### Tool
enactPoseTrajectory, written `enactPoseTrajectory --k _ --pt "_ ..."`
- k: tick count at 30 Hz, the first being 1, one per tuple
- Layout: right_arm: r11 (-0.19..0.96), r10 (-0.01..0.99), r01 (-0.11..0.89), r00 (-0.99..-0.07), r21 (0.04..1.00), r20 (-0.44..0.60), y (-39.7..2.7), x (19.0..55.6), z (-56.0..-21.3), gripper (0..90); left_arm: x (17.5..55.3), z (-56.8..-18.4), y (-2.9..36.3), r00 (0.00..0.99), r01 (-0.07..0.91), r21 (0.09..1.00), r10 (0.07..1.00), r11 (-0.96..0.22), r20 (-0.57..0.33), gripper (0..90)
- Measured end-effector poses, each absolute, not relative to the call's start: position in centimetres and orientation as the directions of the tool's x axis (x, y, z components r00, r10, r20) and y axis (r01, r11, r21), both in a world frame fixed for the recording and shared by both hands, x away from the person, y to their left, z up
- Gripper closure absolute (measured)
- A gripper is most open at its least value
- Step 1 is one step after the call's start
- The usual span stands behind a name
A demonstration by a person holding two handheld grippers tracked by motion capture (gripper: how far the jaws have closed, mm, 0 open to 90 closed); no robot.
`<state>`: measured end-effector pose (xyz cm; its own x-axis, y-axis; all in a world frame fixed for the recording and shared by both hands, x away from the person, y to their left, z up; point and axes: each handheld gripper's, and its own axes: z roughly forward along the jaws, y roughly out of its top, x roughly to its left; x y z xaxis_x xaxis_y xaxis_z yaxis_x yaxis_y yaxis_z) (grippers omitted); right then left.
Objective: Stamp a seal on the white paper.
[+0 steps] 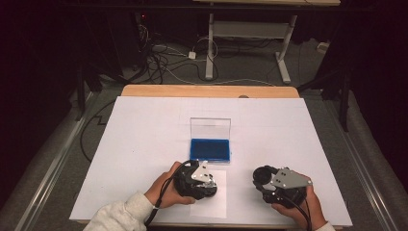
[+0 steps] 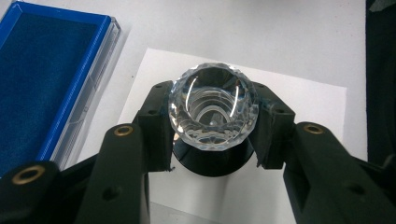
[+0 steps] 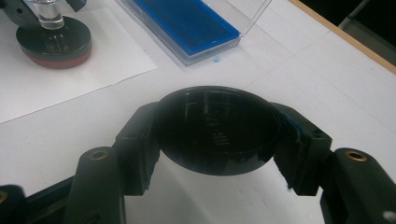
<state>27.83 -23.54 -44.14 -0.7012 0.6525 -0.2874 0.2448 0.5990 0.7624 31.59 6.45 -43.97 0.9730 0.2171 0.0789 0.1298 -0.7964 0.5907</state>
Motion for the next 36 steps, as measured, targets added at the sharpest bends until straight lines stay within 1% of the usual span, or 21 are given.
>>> enactPoseTrajectory --k 4,6,8,10,13,23,36 --pt "0.598 0.654 0.244 -0.700 0.764 -0.288 -23.5 27.8 -44.1 38.3 31.5 -43.5 6.2 0.974 0.118 0.579 0.209 -0.806 0.092 54.4" --pt "0.599 0.653 0.246 -0.701 0.762 -0.287 -23.5 27.8 -44.1 38.3 31.5 -43.0 6.4 0.976 0.117 0.604 0.203 -0.788 0.075 54.4" --pt "0.600 0.653 0.246 -0.700 0.761 -0.289 -23.5 27.8 -44.2 38.3 31.5 -42.4 6.6 0.973 0.116 0.622 0.214 -0.775 0.085 54.4" --pt "0.600 0.652 0.243 -0.701 0.762 -0.290 -23.5 27.8 -44.1 38.3 31.6 -42.0 6.9 0.973 0.121 0.646 0.218 -0.753 0.071 54.4" --pt "0.598 0.652 0.239 -0.700 0.765 -0.292 -23.6 27.8 -44.0 38.3 31.6 -41.4 7.4 0.969 0.118 0.667 0.232 -0.735 0.085 54.4" --pt "0.586 0.658 0.236 -0.697 0.775 -0.285 -23.6 27.7 -43.8 38.3 31.8 -39.8 9.4 0.953 0.127 0.718 0.284 -0.685 0.103 54.4" --pt "0.576 0.667 0.249 -0.694 0.779 -0.272 -23.8 28.1 -43.8 38.3 32.3 -38.6 11.2 0.940 0.148 0.745 0.328 -0.651 0.099 54.4"
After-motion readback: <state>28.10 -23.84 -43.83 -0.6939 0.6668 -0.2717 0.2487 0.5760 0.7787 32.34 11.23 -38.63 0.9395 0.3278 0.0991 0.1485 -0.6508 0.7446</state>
